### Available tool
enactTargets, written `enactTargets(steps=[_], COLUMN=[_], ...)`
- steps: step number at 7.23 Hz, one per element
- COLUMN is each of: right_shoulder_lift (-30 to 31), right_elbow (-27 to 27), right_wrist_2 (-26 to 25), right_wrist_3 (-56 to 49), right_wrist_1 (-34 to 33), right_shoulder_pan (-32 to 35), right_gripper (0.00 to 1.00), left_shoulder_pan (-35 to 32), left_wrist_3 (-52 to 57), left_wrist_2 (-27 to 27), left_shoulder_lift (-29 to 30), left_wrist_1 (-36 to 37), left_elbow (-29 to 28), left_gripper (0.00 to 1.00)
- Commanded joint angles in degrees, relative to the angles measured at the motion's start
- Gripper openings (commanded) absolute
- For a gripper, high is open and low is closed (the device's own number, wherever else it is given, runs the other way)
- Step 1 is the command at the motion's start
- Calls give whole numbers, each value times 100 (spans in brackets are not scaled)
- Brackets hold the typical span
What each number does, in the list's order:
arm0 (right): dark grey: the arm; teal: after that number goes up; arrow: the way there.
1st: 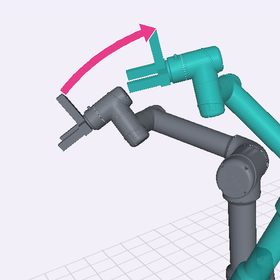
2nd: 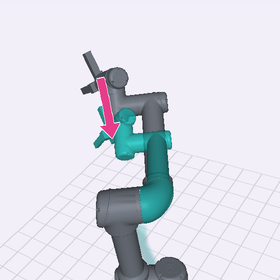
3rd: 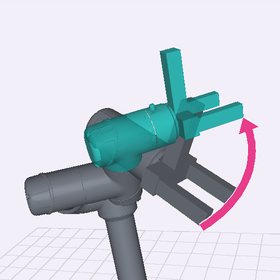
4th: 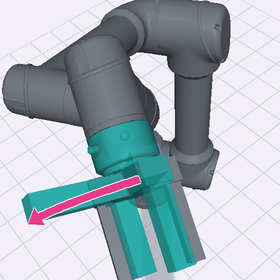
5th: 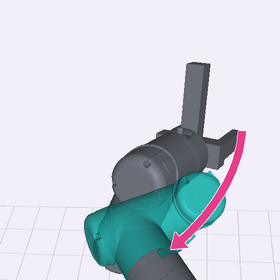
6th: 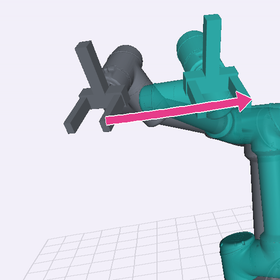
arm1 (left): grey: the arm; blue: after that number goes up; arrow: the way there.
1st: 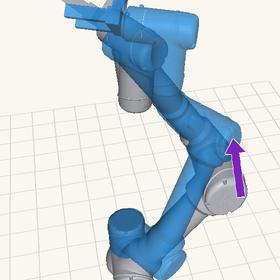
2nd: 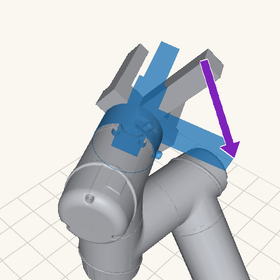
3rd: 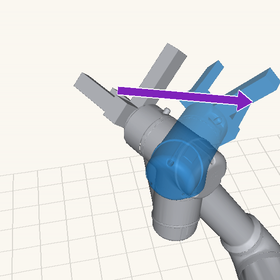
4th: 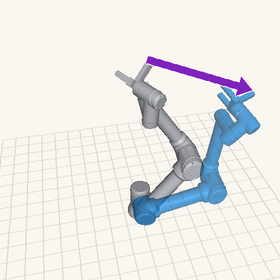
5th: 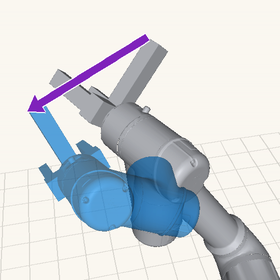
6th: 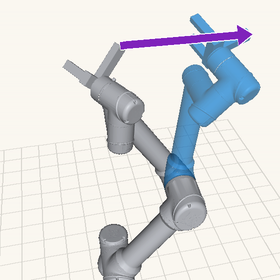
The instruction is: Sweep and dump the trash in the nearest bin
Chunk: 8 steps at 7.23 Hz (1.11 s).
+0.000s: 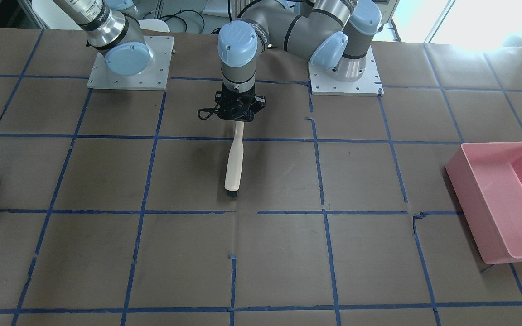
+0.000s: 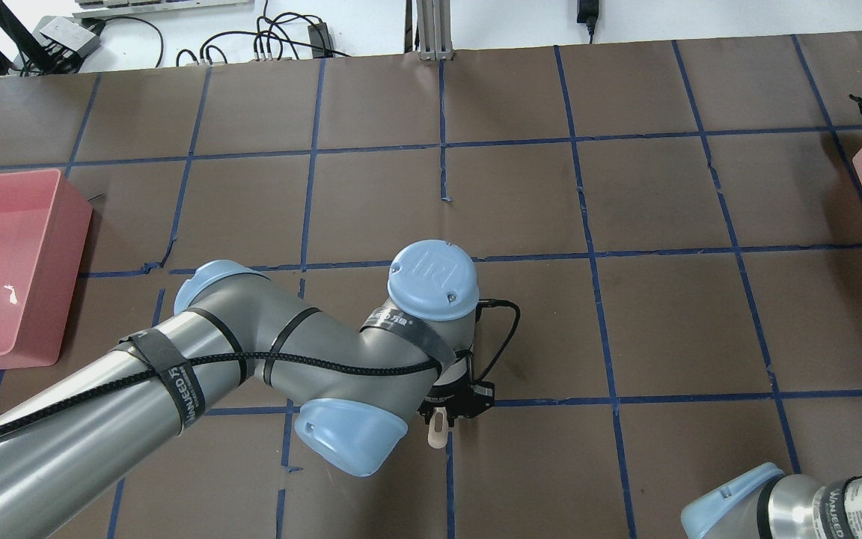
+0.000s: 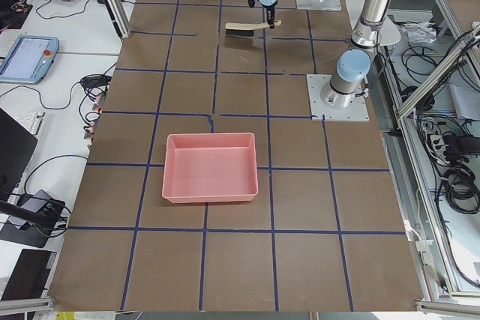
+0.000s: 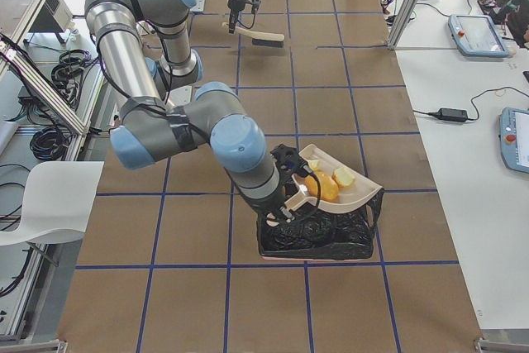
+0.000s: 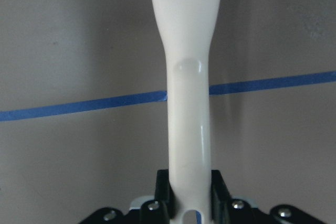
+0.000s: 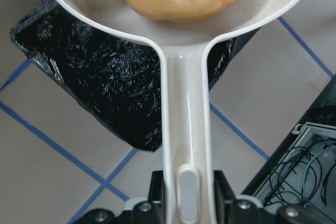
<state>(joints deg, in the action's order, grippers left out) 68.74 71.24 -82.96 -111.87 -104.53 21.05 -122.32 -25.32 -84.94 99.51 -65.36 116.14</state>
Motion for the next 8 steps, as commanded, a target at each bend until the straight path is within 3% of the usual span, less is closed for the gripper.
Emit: enactTargets(steps=[1,3,4,5,6,8], right_shoulder_lift=[-45,-45,-54,-45,-45,-54], right_elbow=[30,22,13,-4,-13,-22], right_wrist_2=[-945,-1851,-2012,-2179,-2598,-2927], right_wrist_3=[-133,-353,-458,-459,-467,-659], right_wrist_1=[-364,-804,-980,-1052,-1139,-1384], right_shoulder_pan=[266,689,847,1005,1242,1463], right_gripper=[0,0,0,0,0,0], left_shoulder_pan=[-3,-3,-3,-3,-3,6], left_wrist_3=[1,1,1,-8,-25,-25], left_wrist_2=[4,30,39,22,30,21], left_shoulder_lift=[51,69,69,69,69,69], left_wrist_1=[155,147,138,138,77,59], left_elbow=[66,84,84,84,84,84], left_gripper=[0,2,17,48,73,89])
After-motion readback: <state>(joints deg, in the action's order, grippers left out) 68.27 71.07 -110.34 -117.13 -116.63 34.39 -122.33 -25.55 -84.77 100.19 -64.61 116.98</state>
